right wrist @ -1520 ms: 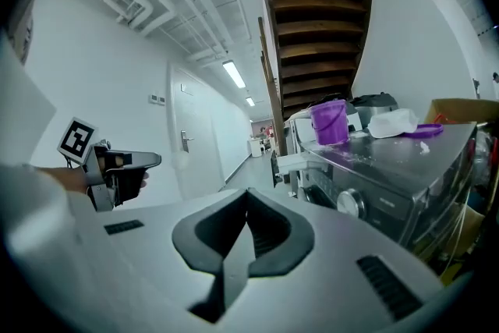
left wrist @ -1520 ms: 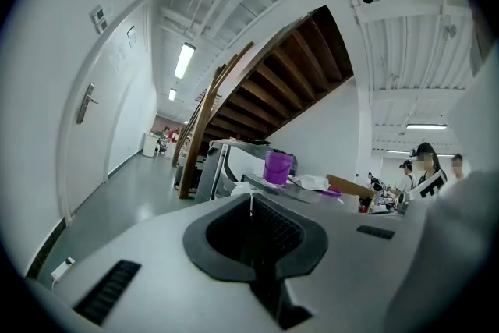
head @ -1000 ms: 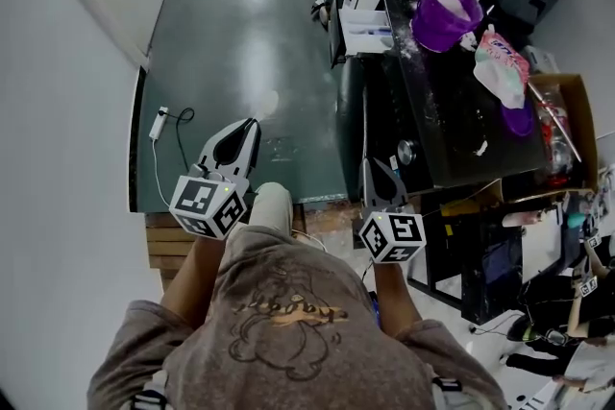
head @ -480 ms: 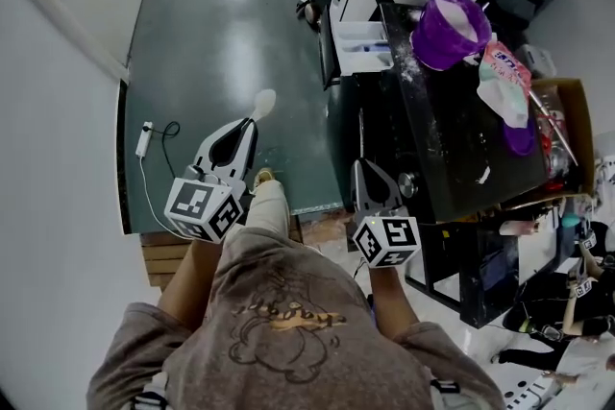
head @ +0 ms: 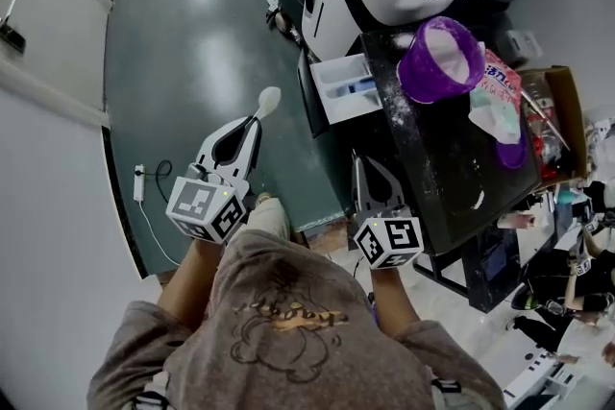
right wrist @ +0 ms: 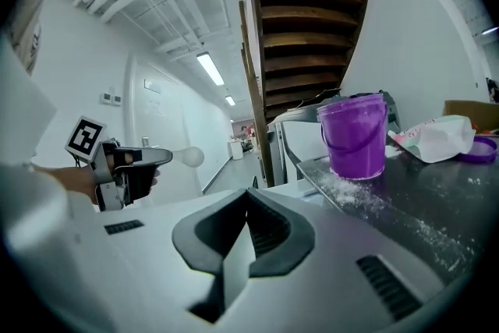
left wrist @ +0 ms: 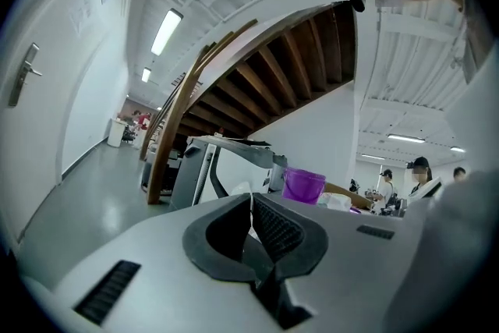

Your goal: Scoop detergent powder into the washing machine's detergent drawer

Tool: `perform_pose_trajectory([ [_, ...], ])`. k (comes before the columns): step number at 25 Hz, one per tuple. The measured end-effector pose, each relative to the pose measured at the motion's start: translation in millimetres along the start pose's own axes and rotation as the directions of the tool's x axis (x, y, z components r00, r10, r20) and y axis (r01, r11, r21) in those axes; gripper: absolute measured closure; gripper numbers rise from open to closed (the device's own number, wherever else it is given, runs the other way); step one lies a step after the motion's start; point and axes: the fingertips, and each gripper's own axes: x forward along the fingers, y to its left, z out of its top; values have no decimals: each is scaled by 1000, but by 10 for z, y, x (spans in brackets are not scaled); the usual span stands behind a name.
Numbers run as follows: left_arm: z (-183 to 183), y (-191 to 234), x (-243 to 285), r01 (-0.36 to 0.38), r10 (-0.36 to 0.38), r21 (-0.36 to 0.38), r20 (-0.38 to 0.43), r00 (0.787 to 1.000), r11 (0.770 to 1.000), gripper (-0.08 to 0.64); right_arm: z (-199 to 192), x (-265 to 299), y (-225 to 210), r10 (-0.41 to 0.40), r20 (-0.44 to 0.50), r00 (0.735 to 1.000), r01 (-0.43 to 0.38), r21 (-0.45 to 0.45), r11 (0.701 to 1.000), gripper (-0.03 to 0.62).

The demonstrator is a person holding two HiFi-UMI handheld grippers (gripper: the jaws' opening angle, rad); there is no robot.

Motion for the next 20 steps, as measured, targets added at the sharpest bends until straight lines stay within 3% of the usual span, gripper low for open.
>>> perform_pose_trajectory([
  [9,771,-5,764,179,-178,10,-35,983,984,537,825,274,-130,-150,19,989,149,33,988,591],
  [14,847,-56,907,211,-211,-7,-37,977,978,537,914,240,-252,-209,25,978,208,44,977,591],
  [20,908,-95,986,221,-222,-18,-52,974,975,537,1066,329,-255,-206,44,978,203,57,978,591],
])
